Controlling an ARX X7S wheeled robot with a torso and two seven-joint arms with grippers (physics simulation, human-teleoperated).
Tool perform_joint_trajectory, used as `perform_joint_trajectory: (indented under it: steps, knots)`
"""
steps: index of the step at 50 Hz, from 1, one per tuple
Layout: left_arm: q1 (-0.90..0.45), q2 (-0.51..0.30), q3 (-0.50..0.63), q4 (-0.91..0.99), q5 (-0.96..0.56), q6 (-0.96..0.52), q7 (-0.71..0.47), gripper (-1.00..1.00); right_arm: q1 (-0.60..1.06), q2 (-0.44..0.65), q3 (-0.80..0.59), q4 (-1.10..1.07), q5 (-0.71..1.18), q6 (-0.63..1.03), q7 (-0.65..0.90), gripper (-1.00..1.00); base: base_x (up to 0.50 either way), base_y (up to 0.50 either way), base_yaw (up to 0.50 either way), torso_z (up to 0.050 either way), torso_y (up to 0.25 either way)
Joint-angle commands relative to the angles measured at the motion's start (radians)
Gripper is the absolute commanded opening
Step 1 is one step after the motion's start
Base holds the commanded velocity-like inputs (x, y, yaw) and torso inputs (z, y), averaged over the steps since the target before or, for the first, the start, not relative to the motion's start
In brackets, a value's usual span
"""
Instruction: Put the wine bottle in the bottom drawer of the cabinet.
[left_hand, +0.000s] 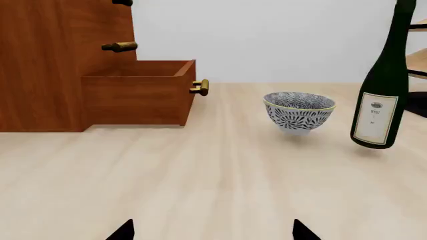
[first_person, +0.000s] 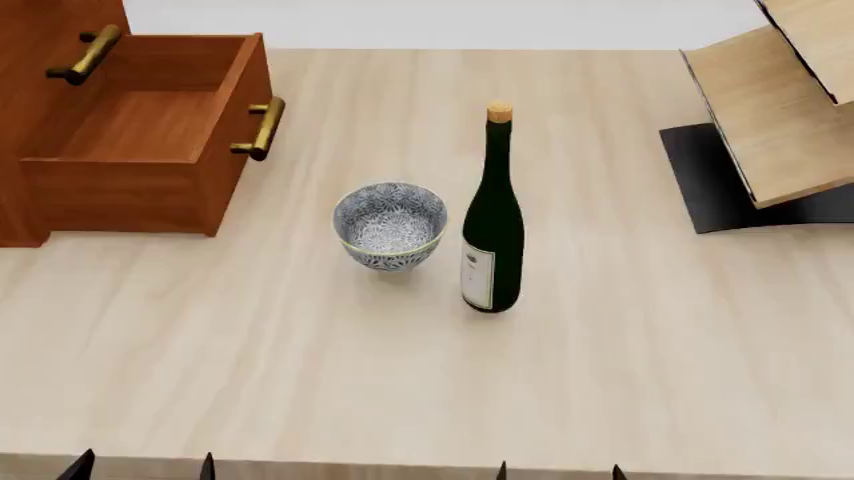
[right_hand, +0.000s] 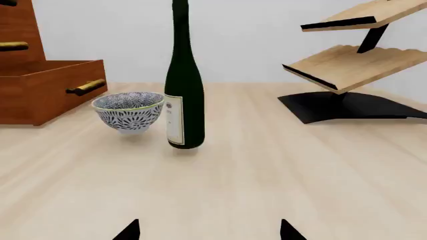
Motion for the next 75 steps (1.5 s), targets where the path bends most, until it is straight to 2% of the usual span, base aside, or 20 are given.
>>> perform_joint_trajectory:
  steps: [1, 2, 10, 43, 65, 75]
  knots:
    - [0.000, -0.010, 0.011, 0.000, -0.010, 0.000, -0.011, 1.00, 0.000, 0.009, -0.013, 0.000, 0.009, 0.000, 0.013, 1.00, 0.00, 0.00, 0.00, 0.000, 0.000]
    - [-0.011, -0.008, 0.007, -0.029, -0.022, 0.021, -0.017, 1.00, 0.024, 0.009, -0.010, 0.057, 0.012, -0.040, 0.014, 1.00, 0.00, 0.00, 0.00, 0.000, 0.000]
    - [-0.009, -0.043, 0.053, -0.041, -0.053, 0.040, -0.027, 1.00, 0.023, 0.038, -0.051, 0.062, 0.024, -0.057, 0.057, 1.00, 0.00, 0.00, 0.00, 0.013, 0.000]
    - [-0.007, -0.085, 0.127, -0.033, -0.043, 0.051, -0.113, 1.00, 0.026, 0.086, -0.117, 0.061, 0.055, -0.063, 0.116, 1.00, 0.00, 0.00, 0.00, 0.050, 0.000]
    - [-0.010, -0.108, 0.143, -0.040, -0.100, 0.071, -0.122, 1.00, 0.031, 0.109, -0.152, 0.070, 0.056, -0.076, 0.153, 1.00, 0.00, 0.00, 0.00, 0.050, 0.000]
    - [-0.005, -0.114, 0.150, -0.040, -0.093, 0.089, -0.150, 1.00, 0.034, 0.118, -0.170, 0.071, 0.047, -0.067, 0.168, 1.00, 0.00, 0.17, 0.00, 0.000, 0.000]
